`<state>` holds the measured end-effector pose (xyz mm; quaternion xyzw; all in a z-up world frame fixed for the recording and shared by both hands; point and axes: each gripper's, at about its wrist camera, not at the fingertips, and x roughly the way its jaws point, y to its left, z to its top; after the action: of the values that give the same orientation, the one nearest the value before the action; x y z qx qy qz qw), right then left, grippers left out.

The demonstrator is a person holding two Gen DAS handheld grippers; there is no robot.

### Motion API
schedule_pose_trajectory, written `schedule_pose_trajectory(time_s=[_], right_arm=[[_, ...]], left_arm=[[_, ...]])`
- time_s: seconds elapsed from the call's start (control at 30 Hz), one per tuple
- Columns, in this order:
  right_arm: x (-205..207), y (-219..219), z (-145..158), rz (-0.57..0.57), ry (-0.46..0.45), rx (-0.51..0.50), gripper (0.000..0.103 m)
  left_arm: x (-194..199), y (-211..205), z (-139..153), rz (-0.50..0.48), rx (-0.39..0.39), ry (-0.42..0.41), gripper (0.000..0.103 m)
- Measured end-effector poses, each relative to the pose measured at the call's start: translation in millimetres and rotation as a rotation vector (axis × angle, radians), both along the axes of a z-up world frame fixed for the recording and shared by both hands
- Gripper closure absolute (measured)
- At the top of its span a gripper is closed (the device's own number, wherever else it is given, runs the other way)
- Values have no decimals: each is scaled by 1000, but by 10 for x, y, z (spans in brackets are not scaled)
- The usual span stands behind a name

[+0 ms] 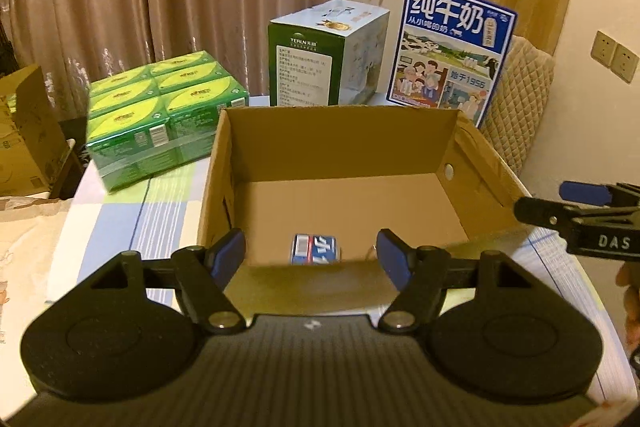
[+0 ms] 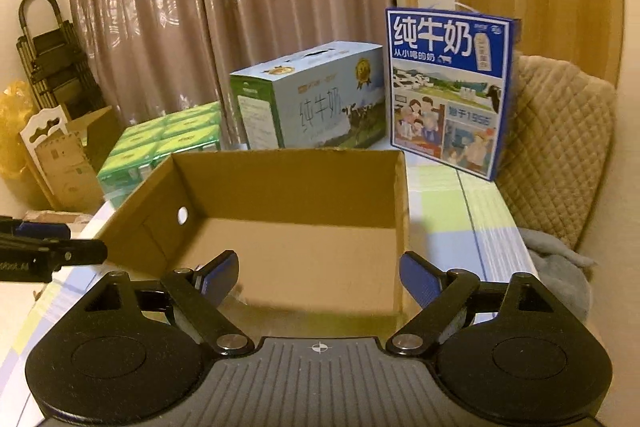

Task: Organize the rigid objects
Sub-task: 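Withdraw both tools from the box back toward the remaining objects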

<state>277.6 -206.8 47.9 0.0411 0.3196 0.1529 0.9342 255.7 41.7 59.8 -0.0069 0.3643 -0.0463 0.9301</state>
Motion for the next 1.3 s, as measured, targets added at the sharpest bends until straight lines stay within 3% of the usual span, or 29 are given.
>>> schedule_pose_trajectory(time_s=[0.37, 0.7, 0.93, 1.3], right_arm=[[-1289, -105, 85, -6, 18, 21, 18], [-2242, -56, -81, 31, 18, -36, 18], [-2449, -101, -186, 21, 60, -30, 18], [-2427, -158, -235, 11, 75, -33, 18]], left_arm=[[-1055, -37, 168, 24, -5, -26, 33], [-1834, -152, -36, 9, -17, 36, 32], [-2054, -234, -165, 8, -22, 69, 32], [-2061, -328, -275, -7, -20, 105, 32]])
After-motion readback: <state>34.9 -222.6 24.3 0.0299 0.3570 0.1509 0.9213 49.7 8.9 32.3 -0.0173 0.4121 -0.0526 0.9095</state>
